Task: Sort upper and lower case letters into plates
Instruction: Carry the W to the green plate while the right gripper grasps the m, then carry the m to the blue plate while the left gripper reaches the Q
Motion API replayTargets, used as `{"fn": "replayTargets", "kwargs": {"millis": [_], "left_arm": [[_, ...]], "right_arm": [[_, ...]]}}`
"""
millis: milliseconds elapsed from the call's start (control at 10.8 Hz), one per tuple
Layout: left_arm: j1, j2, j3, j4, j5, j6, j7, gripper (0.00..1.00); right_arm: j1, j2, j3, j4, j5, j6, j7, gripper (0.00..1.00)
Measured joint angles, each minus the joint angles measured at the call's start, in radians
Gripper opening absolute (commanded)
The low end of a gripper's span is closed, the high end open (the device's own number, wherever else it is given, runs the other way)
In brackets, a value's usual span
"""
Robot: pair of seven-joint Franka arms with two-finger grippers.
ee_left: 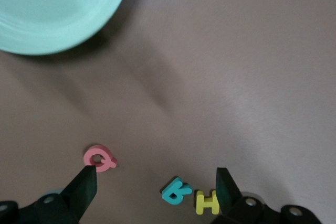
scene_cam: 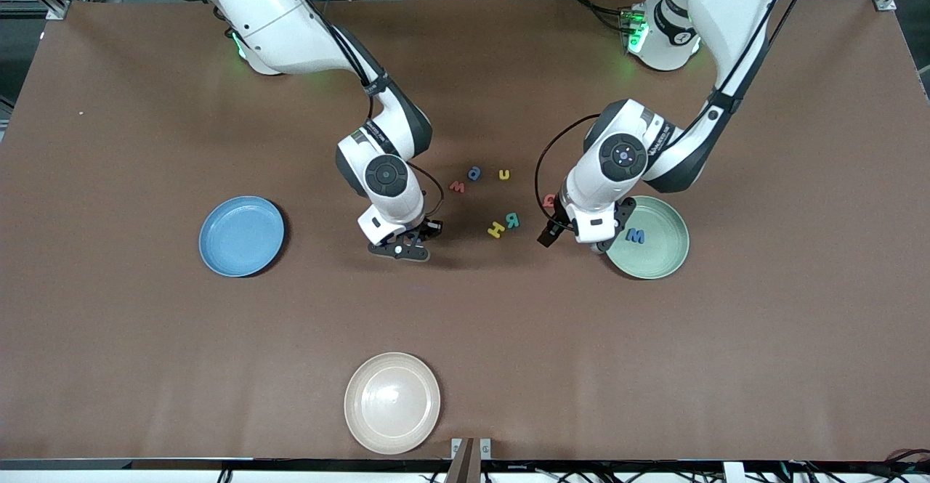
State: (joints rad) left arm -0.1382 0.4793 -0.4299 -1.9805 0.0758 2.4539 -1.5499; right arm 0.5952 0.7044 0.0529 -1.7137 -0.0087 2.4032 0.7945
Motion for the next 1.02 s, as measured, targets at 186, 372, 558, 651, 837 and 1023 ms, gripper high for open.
{"fn": "replayTargets", "kwargs": {"millis": [186, 372, 558, 651, 837, 1023], "left_arm": [[-0.016, 0.001, -0.001, -0.052, 0.0, 0.052, -0.036, 1.0], [-0.033, 0.001, -0.002, -0.085, 0.0, 0.068, -0.047, 1.0], [-0.046, 0.0, -0.002, -0.144, 0.007, 0.104, -0.047, 1.0], [-0.046, 0.0, -0.002, -0.189, 0.023, 0.153, -0.047, 1.0], [-0.042, 0.0, 0.001, -0.252, 0.035, 0.22, -0.047, 1.0], [-0.041, -0.001, 0.001, -0.257, 0.036, 0.224, -0.047, 0.93]], "right_arm": [[0.0, 0.0, 0.0, 0.0, 0.0, 0.0, 0.0, 0.0], [-0.009, 0.0, 0.0, 0.002, 0.0, -0.001, -0.004, 0.0], [-0.041, -0.008, -0.001, 0.006, -0.002, -0.016, -0.043, 0.0], [-0.064, -0.025, -0.001, 0.011, -0.002, -0.05, -0.084, 0.0], [-0.122, -0.078, 0.0, 0.021, -0.003, -0.14, -0.193, 0.0], [-0.175, -0.128, 0.0, 0.021, -0.003, -0.209, -0.293, 0.0]]}}
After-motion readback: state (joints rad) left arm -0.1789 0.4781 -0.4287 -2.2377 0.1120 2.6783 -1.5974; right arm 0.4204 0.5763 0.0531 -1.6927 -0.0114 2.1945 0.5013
